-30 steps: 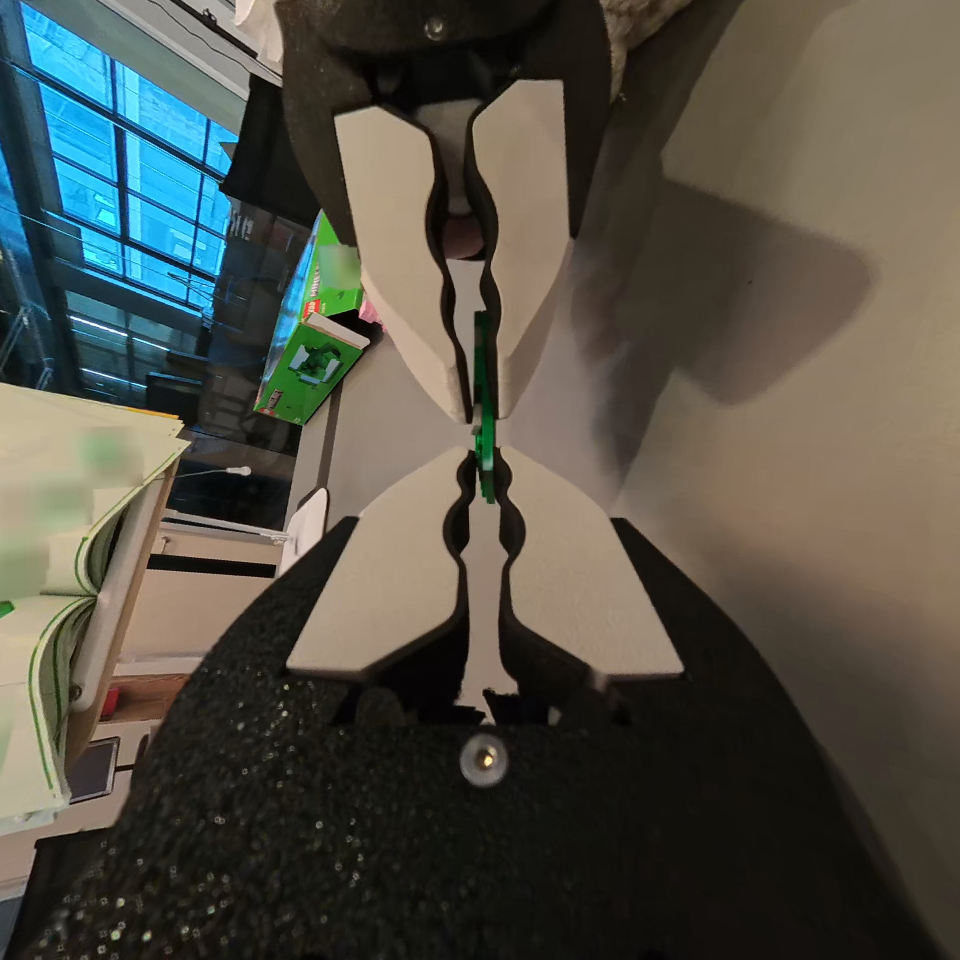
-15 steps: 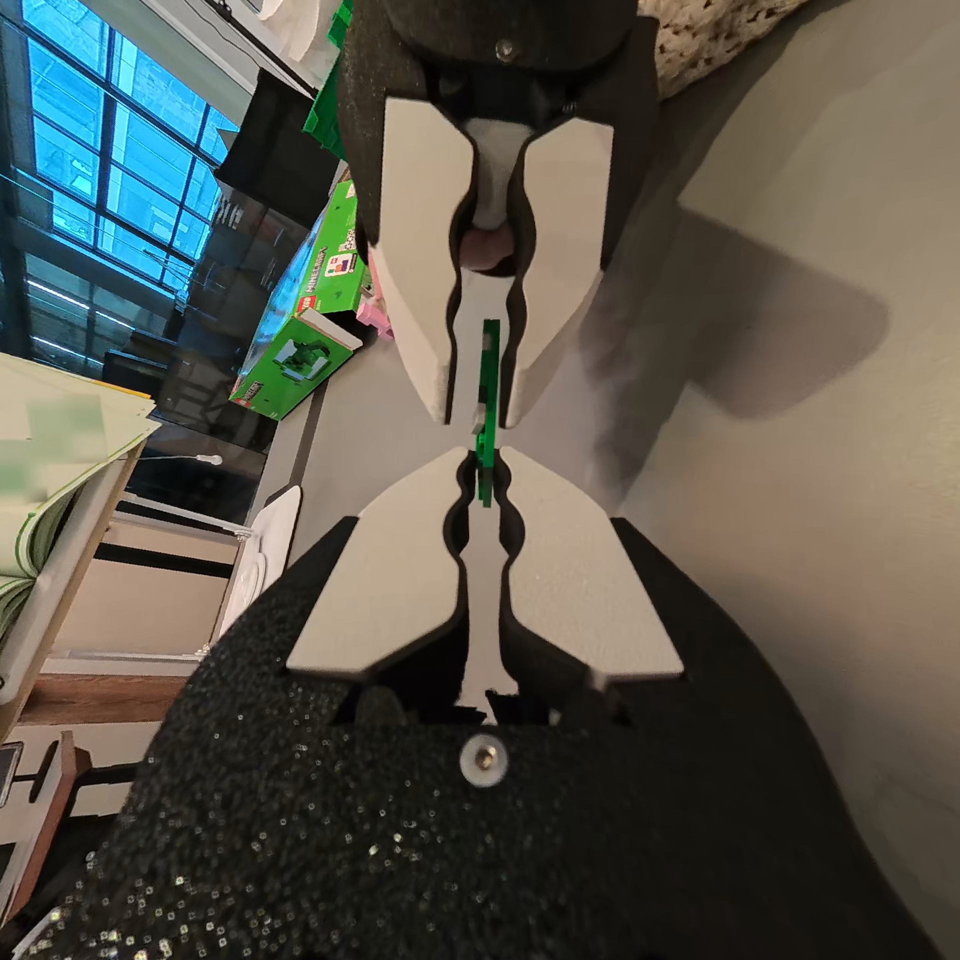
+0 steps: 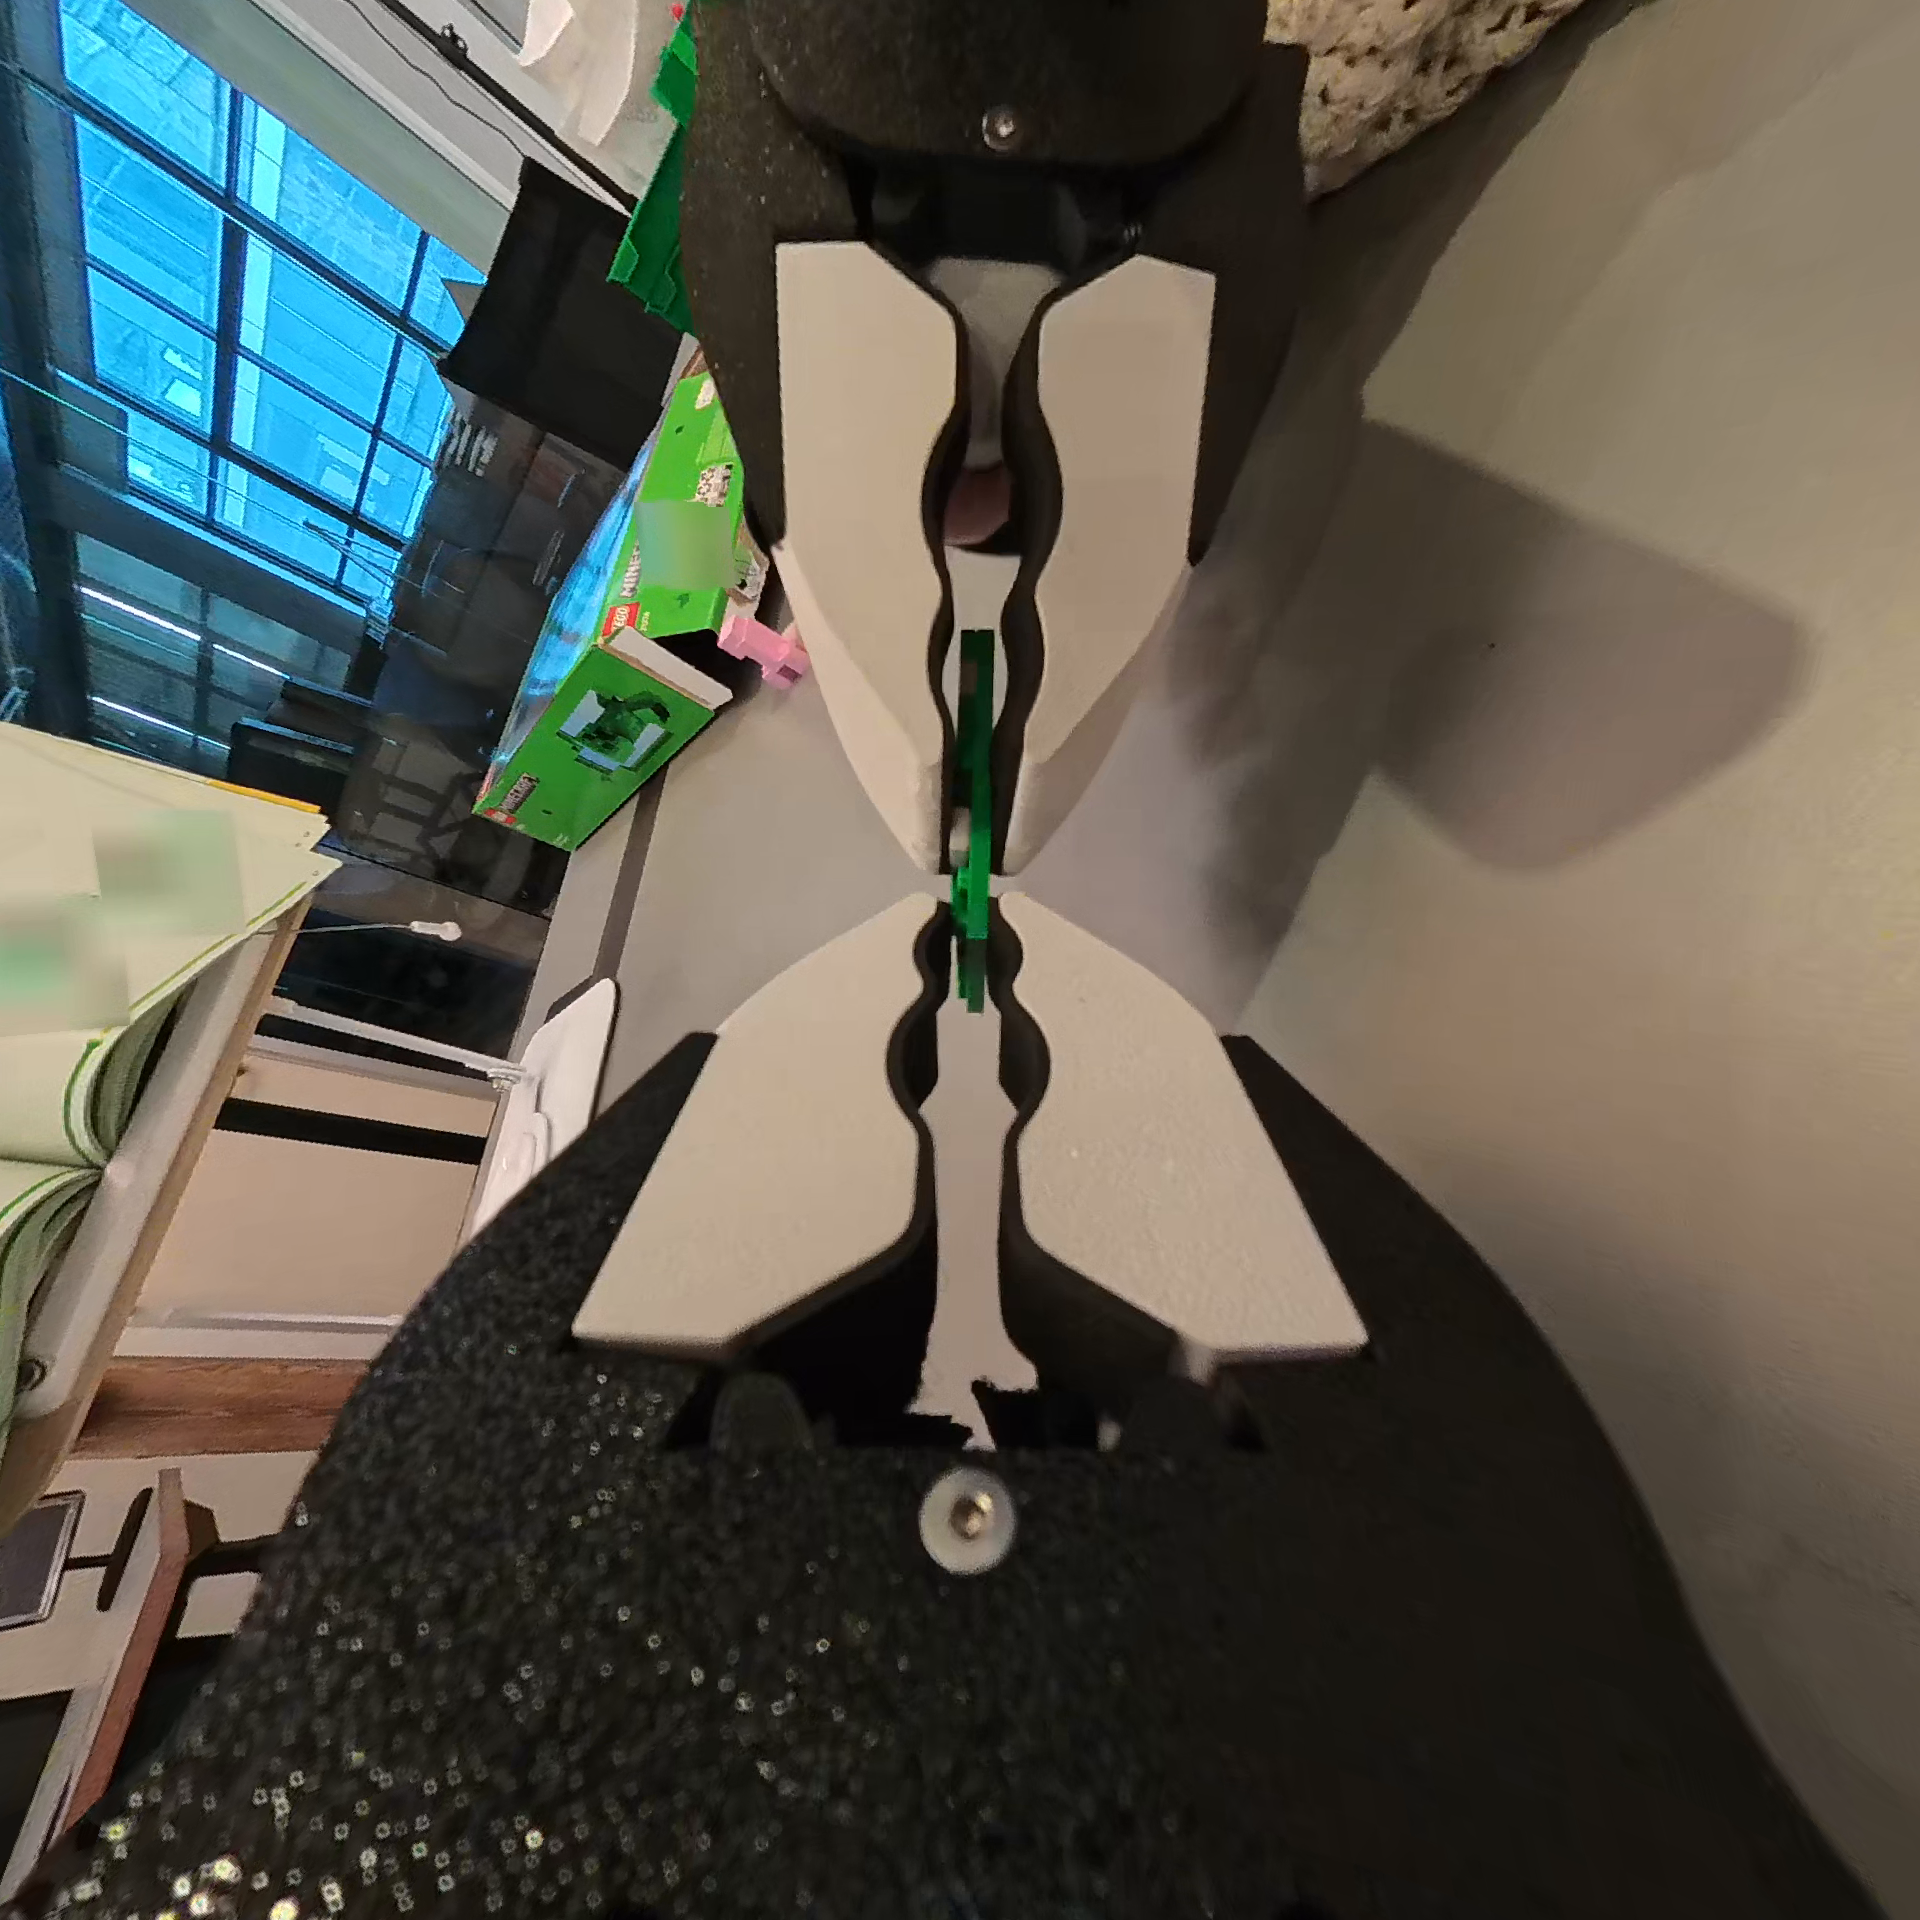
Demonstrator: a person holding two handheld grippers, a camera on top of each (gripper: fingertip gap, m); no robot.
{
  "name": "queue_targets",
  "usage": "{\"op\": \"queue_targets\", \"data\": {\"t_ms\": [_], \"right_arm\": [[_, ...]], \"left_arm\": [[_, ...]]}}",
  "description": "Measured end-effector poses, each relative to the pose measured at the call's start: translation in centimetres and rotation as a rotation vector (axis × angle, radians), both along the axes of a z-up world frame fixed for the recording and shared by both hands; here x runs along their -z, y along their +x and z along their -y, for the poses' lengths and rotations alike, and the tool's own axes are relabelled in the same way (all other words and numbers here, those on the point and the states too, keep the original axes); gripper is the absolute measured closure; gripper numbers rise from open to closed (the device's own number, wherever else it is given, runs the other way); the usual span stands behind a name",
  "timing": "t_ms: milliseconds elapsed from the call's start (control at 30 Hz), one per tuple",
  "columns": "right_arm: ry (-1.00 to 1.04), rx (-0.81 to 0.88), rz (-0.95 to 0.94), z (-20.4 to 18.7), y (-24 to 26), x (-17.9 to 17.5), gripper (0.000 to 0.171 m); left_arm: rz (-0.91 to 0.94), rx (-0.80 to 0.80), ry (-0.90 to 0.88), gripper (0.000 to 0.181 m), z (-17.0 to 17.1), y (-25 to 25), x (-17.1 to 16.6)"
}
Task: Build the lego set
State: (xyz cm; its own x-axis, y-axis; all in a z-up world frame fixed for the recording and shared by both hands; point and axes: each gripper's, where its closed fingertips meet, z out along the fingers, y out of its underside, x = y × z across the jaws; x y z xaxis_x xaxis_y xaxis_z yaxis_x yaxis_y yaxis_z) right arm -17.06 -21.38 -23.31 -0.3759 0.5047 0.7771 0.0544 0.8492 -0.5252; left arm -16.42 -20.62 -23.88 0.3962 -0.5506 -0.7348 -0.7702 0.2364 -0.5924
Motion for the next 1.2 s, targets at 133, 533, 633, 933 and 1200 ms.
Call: {"op": "queue_targets", "data": {"t_ms": [133,533,633,933,1200], "right_arm": [[0.101,0.007,-0.126,-0.5,-0.1,-0.9,0.165],[0.428,-0.070,-0.311,0.4,0.5,-1.2,0.165],[0.397,-0.070,-0.337,0.9,0.5,-1.7,0.164],[0.509,-0.044,-0.370,0.7,0.4,-1.3,0.165],[0.555,-0.032,-0.369,0.6,0.2,-0.7,0.164]], "left_arm": [[0.170,-0.037,-0.075,0.172,-0.5,-0.1,-0.7],[0.548,0.020,-0.517,0.147,0.2,0.4,0.3],[0.482,0.019,-0.435,0.168,0.1,-0.3,0.3],[0.626,0.060,-0.594,0.132,0.6,0.4,0.2],[0.568,0.039,-0.568,0.146,0.5,0.1,0.6]]}}
